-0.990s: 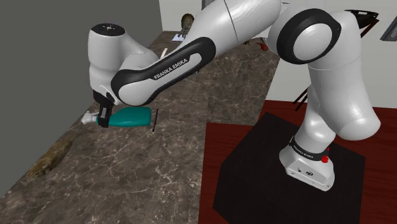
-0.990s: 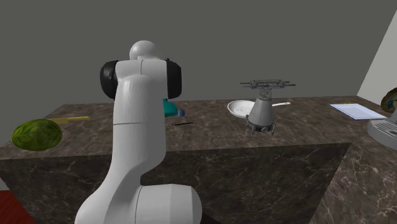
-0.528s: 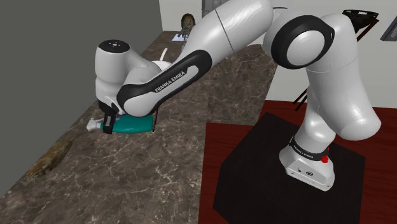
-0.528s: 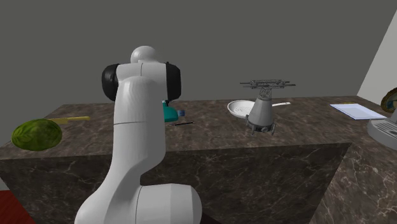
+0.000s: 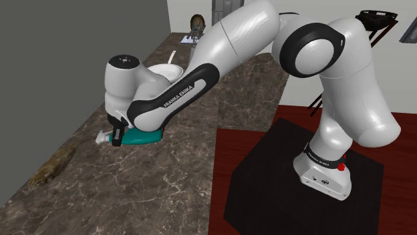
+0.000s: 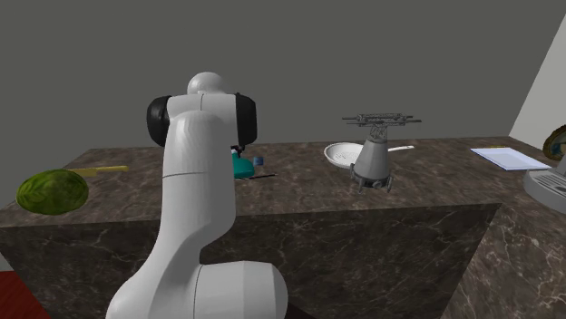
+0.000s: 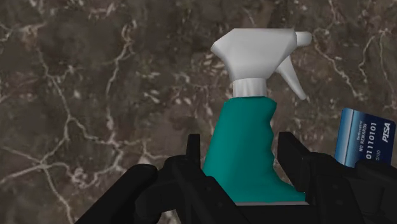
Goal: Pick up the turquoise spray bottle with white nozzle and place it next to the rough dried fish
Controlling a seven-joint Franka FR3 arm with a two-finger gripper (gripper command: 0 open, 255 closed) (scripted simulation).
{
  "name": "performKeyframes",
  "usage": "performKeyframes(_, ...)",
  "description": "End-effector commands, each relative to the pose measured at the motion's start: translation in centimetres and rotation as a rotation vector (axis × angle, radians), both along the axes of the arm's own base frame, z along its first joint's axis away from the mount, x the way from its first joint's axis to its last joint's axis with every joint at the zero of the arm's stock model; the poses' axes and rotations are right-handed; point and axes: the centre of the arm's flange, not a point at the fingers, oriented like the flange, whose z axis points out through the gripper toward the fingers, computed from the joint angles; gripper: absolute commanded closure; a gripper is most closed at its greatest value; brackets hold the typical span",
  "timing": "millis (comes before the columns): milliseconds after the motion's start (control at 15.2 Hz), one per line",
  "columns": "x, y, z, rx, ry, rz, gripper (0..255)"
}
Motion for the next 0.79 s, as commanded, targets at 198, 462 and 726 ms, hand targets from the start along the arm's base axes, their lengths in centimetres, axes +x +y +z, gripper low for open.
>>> performKeyframes(198,0.0,0.0,-0.1,0.000,0.000,0.000,255)
performKeyframes(462,0.0,0.0,-0.1,0.000,0.000,0.000,0)
performKeyframes(726,-0.5,-0.3,1.2,0.000,0.000,0.000,0)
